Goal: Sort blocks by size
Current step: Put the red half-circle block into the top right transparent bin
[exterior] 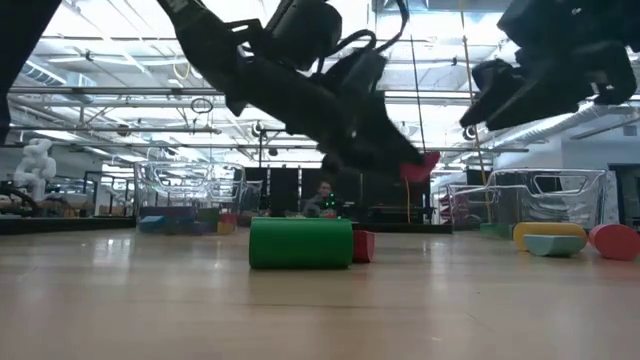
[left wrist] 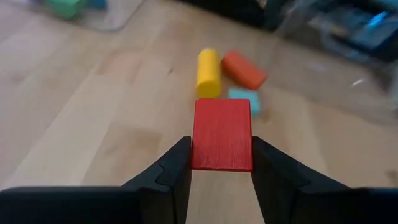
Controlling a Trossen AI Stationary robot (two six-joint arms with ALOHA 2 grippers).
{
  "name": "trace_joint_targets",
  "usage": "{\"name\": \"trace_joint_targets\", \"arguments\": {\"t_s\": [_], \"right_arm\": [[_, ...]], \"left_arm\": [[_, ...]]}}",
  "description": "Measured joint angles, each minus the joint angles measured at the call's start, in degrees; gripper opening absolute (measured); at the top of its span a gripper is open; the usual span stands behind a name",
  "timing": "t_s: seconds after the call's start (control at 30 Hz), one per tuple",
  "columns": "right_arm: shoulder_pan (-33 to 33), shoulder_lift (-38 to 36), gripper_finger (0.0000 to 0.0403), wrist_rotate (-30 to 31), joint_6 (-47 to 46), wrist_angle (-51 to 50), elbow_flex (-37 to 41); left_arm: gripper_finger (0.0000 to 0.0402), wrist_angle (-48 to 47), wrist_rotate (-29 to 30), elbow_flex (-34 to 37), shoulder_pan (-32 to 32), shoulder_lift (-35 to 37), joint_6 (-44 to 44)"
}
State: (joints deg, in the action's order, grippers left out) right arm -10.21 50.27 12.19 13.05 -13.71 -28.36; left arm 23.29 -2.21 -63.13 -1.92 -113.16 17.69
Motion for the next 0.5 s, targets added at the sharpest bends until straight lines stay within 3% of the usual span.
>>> {"name": "trace_joint_targets", "arguments": {"t_s": [0.1, 0.33, 0.5], "right_arm": [[-2.97, 4.39, 0.0214, 4.26, 3.64, 5.32, 0.0], [-6.0, 12.94, 0.0214, 10.28, 11.5, 13.84, 0.0], [-6.05, 16.69, 0.0214, 10.49, 14.05, 17.92, 0.0]], "left_arm": [[0.0136, 3.92, -4.81, -0.01, 1.38, 0.0, 1.58], [0.0136, 6.71, -8.41, -0.02, 3.26, 0.02, 3.29], [0.0136, 6.98, -9.54, -0.04, 3.66, 0.02, 4.45]]}}
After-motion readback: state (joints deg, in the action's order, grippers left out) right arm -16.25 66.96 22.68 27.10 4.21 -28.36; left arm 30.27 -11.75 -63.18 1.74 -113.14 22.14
